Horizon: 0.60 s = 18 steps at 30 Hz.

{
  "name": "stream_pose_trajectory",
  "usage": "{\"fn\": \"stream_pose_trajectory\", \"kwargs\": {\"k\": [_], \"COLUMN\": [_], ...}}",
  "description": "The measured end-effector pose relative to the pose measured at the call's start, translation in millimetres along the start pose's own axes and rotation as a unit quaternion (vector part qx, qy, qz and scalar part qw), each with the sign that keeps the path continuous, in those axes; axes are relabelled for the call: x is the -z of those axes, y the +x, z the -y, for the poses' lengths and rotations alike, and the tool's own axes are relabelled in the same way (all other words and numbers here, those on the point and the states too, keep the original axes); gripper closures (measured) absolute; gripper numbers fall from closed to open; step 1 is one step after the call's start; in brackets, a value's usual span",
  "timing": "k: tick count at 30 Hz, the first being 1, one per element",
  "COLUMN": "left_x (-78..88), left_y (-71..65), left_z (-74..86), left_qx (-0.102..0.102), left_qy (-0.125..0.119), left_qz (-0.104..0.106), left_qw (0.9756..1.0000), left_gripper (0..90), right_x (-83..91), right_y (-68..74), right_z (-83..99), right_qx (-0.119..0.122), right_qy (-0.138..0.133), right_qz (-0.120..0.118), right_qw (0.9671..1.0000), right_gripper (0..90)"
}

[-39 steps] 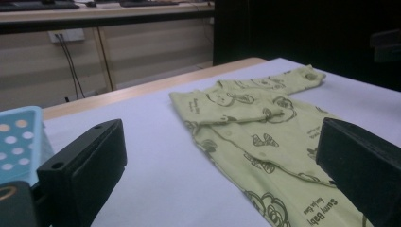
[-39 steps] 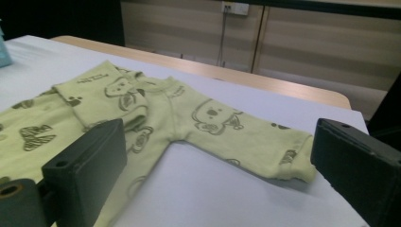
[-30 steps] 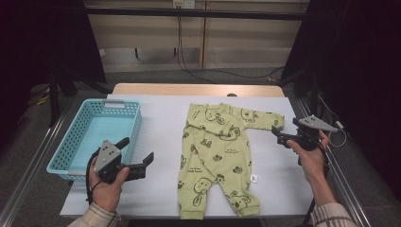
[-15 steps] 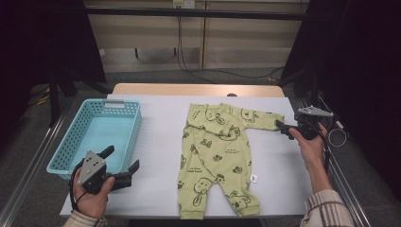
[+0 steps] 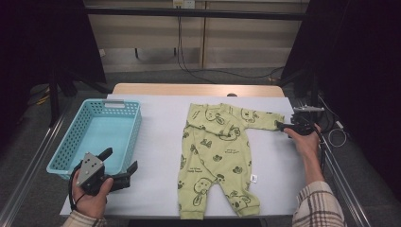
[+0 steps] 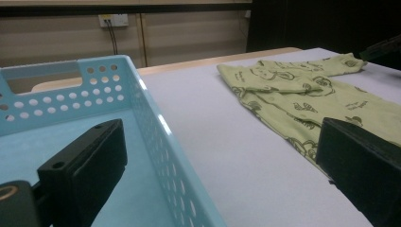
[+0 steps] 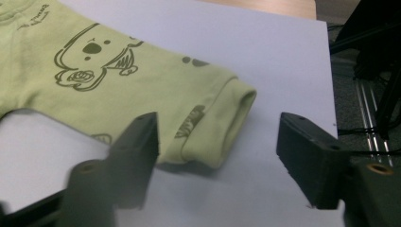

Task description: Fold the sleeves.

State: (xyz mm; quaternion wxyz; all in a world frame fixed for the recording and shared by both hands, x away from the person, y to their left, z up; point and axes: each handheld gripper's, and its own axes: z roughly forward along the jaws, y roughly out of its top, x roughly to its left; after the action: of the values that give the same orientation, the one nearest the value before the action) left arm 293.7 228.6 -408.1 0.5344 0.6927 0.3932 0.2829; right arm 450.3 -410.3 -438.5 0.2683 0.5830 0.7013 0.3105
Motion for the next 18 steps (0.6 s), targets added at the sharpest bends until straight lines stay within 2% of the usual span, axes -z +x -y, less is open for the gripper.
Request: {"fn": "stream_pose_trajectory", "kwargs": {"k": [3, 4, 6, 9, 10, 14, 18], "left_x": [1.3, 1.9, 2.8, 5.1, 5.2, 4.2, 3.8], "left_y": [-0.3, -0.4, -0.3, 1.2, 1.6, 2.1, 2.5], "left_z": [0.7, 0.7, 0.8, 1.3, 1.3, 1.2, 2.5], "left_qx": [-0.003, -0.003, 0.001, 0.0, -0.001, 0.0, 0.0], "left_qy": [0.007, 0.008, 0.002, 0.0, 0.0, 0.002, 0.005], "left_qz": [-0.001, -0.001, 0.0, -0.004, -0.004, 0.0, 0.002], "left_qw": [1.0, 1.0, 1.0, 1.0, 1.0, 1.0, 1.0], "left_gripper": [2.9, 2.9, 2.9, 2.9, 2.9, 2.9, 2.9], "right_x": [-5.5, -6.8, -9.9, -14.8, -15.0, -17.0, -17.7], "right_y": [-0.7, -0.6, -2.6, -3.2, -1.9, -2.1, -1.1], "right_z": [-1.5, -0.6, 1.7, 7.4, 8.7, 9.3, 10.1], "right_qx": [0.007, 0.002, 0.002, -0.009, -0.021, -0.018, -0.039], "right_qy": [0.003, 0.005, 0.006, 0.022, 0.022, 0.016, 0.02], "right_qz": [0.017, 0.017, 0.021, 0.015, 0.018, 0.009, -0.001], "right_qw": [0.9998, 0.9998, 0.9998, 0.9996, 0.9994, 0.9997, 0.9991], "right_gripper": [43.5, 45.2, 48.7, 52.9, 54.6, 63.0, 69.6]}}
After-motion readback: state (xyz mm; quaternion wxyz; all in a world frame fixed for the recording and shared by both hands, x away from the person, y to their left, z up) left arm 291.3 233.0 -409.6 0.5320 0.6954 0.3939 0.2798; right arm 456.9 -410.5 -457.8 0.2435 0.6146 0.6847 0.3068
